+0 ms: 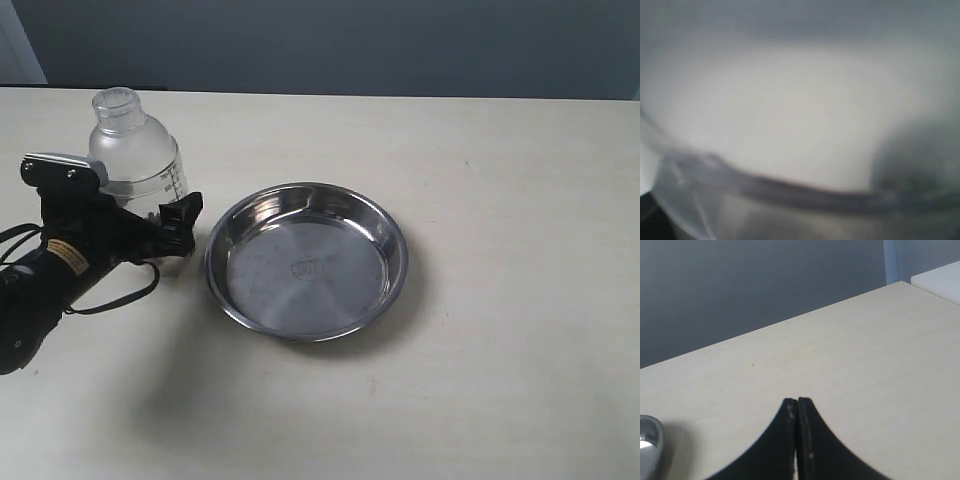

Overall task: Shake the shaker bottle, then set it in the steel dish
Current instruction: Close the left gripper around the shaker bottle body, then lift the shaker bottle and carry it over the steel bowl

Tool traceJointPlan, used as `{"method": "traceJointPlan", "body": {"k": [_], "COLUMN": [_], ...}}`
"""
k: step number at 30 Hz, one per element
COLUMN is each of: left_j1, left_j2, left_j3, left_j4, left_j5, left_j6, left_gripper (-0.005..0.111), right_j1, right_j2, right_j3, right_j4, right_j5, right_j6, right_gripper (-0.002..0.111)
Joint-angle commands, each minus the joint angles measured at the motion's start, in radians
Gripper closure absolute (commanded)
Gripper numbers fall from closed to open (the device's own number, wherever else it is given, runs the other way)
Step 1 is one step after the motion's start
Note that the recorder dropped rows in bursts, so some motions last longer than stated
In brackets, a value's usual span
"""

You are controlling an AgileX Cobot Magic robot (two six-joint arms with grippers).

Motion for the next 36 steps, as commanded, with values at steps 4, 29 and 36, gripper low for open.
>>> {"method": "traceJointPlan", "body": {"k": [4, 29, 36], "left_j1": [0.001, 0.001, 0.001], "left_j2": [-0.007, -0.032, -0.082], "left_j3": [0.016, 0.098, 0.125], "left_j4": [0.061, 0.104, 0.052], "left_j5": [0.002, 0.024, 0.020], "left_j6": [-0.067, 0.022, 0.077], "left_gripper": [0.056, 0.096, 0.106], "right_j1": [0.001, 0.001, 0.001], "right_j2": [-0.004, -0.004, -0.004], "right_j3": [0.002, 0.002, 0.002], "right_j4": [-0.006, -0.006, -0.006], "right_j5": [-0.007, -0.007, -0.007], "right_j6": [-0.003, -0.003, -0.003], "right_gripper": [0.109, 0.109, 0.109]}}
